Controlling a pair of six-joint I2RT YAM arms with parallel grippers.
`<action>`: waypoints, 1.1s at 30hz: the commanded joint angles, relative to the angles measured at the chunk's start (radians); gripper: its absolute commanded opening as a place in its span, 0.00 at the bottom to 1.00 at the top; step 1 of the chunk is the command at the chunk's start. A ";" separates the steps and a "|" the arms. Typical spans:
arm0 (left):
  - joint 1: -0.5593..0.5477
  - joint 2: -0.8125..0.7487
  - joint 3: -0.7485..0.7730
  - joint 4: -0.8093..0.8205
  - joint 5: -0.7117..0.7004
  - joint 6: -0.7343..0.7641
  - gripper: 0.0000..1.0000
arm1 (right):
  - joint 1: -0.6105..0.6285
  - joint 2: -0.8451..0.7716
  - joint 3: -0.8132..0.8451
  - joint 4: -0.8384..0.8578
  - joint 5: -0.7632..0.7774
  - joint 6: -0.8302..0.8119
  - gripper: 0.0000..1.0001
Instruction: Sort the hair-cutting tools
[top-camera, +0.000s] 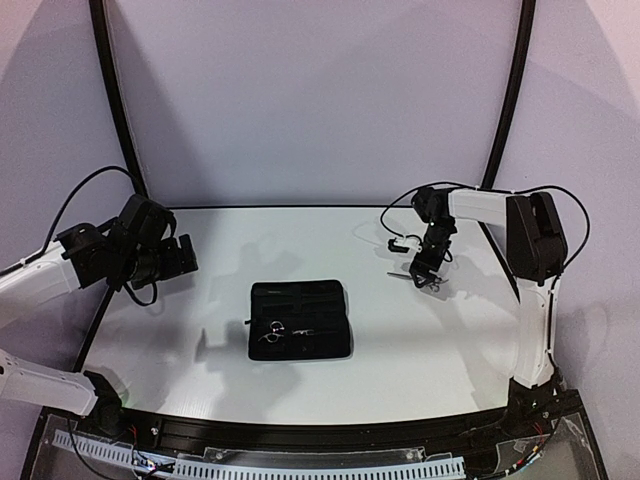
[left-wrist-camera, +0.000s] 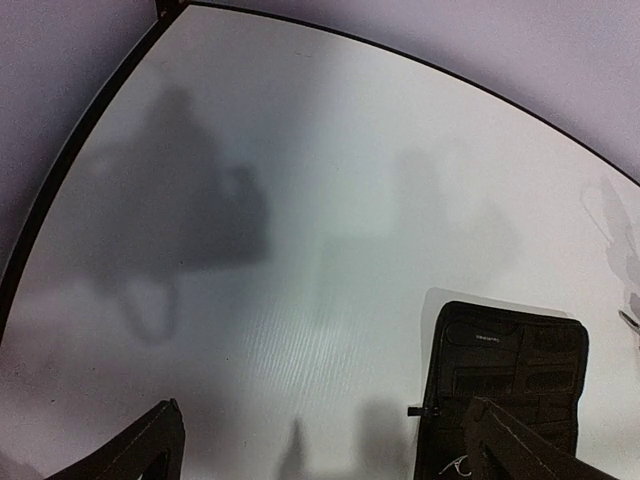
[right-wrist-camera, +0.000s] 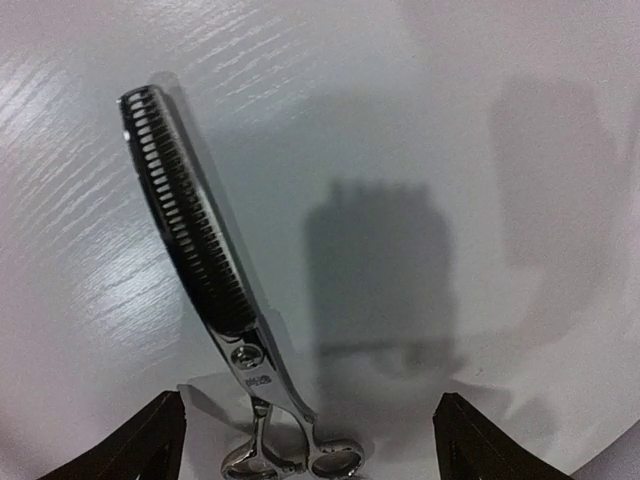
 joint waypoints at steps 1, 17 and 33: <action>-0.004 0.000 -0.015 -0.008 -0.002 -0.014 0.99 | 0.002 0.037 -0.025 0.054 0.017 -0.005 0.84; -0.004 -0.013 -0.024 0.010 0.023 -0.013 0.99 | -0.010 0.155 0.083 -0.152 -0.107 0.027 0.69; -0.004 -0.084 -0.058 0.014 0.013 -0.020 0.99 | 0.035 0.116 0.003 -0.164 -0.104 0.159 0.50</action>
